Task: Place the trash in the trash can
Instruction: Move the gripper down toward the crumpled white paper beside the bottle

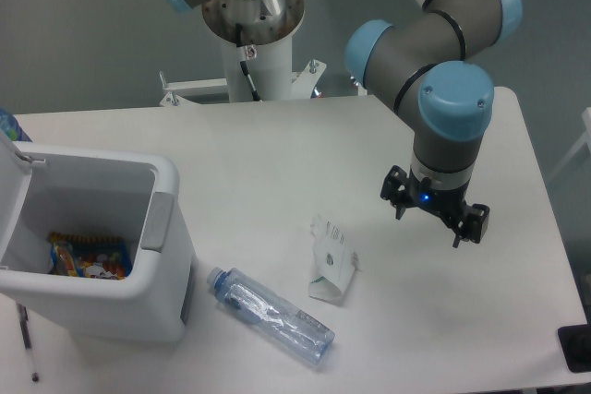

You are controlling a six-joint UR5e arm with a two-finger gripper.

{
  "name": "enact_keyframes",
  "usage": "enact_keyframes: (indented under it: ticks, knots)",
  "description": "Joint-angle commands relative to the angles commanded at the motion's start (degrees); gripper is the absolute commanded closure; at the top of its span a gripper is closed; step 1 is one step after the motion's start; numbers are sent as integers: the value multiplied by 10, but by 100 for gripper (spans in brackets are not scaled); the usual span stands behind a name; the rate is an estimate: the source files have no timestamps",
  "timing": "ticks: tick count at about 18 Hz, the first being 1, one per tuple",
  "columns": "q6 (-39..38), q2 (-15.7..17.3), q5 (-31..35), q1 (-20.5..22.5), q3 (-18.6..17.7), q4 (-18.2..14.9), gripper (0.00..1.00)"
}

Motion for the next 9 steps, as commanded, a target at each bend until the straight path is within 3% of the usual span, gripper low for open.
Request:
enact_keyframes:
  ticks: [6, 9]
  knots:
    - [-6, 1, -2, -17, -4, -3, 0]
    - [-11, 3, -5, -33, -24, -1, 0]
